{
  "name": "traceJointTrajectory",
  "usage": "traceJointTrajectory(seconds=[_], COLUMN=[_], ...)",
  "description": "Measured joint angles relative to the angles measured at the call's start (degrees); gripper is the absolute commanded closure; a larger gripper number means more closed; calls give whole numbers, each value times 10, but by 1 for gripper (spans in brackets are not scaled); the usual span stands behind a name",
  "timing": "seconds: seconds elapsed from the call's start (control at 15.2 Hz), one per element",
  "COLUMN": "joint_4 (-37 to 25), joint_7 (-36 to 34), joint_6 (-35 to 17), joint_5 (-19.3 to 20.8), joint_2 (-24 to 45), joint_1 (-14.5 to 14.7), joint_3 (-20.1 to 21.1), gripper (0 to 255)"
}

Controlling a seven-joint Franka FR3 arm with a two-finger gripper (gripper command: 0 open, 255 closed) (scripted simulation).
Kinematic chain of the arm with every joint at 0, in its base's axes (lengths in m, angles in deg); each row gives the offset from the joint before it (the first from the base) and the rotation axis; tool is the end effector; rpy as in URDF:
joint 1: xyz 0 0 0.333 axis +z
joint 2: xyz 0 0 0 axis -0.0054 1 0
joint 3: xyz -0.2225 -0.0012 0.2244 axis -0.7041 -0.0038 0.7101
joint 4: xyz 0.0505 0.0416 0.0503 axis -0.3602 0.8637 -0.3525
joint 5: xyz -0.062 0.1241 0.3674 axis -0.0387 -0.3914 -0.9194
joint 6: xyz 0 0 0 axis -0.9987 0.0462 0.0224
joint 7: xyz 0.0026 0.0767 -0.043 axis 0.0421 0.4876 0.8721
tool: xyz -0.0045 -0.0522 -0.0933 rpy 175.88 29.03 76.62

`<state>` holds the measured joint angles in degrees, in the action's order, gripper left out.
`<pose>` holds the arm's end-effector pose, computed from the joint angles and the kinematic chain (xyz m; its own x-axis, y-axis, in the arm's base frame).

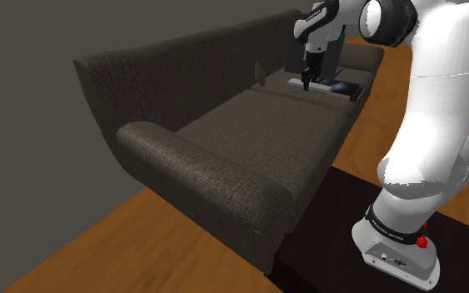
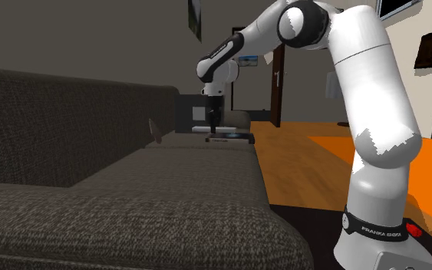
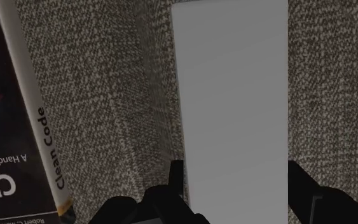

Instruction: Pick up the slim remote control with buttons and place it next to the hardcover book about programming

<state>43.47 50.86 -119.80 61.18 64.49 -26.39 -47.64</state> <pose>0.4901 -0.4318 0.4184 0.9974 -0.0725 -0.0059 -0.0724 -0.9973 0.0083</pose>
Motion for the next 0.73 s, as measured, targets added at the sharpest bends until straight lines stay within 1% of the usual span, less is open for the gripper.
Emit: traceJointTrajectory(seconds=[0.07,0.2,0.4,0.73], joint_4=[-16,-25,-56,-44], joint_7=[12,39,71,82], joint_6=[7,8,20,-5], joint_5=[-4,-9,-18,-24], joint_2=[9,19,39,53], joint_1=[-10,-29,-55,-63], joint_3=[-3,-9,-16,-16], gripper=[255,255,255,255])
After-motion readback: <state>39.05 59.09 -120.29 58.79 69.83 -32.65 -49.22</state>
